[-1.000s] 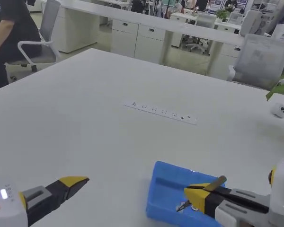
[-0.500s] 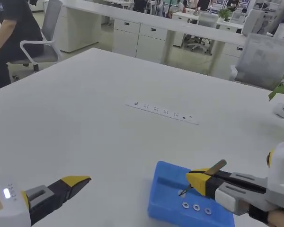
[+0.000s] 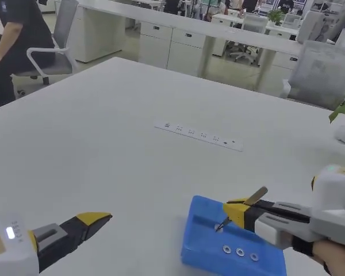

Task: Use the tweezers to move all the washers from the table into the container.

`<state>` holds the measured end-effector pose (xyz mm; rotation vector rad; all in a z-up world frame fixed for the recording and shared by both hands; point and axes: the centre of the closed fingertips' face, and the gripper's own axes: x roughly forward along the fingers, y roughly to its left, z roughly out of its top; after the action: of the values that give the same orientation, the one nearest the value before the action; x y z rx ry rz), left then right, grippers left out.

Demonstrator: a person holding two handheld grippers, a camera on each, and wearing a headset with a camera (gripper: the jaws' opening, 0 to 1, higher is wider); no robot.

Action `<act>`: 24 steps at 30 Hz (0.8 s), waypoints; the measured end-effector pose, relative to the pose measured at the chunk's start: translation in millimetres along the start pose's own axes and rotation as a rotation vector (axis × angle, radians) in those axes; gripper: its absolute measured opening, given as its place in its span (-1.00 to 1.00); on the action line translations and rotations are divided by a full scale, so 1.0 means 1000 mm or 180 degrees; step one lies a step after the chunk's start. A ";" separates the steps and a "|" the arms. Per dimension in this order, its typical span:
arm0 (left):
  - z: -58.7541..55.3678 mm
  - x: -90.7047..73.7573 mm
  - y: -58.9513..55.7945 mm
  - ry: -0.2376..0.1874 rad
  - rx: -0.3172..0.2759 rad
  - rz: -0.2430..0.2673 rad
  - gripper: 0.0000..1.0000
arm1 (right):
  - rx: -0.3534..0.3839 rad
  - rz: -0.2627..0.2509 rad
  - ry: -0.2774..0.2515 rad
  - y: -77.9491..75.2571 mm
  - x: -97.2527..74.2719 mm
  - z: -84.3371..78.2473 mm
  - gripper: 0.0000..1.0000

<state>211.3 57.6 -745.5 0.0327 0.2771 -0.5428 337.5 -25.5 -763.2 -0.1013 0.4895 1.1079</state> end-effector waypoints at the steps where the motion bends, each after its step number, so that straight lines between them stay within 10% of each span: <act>1: 0.000 0.000 0.000 0.0000 0.0002 0.0000 0.42 | 0.0006 0.0000 0.0014 -0.002 0.001 -0.001 -0.94; 24: -0.004 0.001 0.001 0.0023 -0.0007 -0.0033 0.42 | 0.0133 0.0001 0.0321 -0.016 0.017 -0.032 -0.94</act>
<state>211.2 58.3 -749.5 0.0311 0.2849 -0.5527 346.9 -28.9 -801.3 -0.1209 0.6025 1.0961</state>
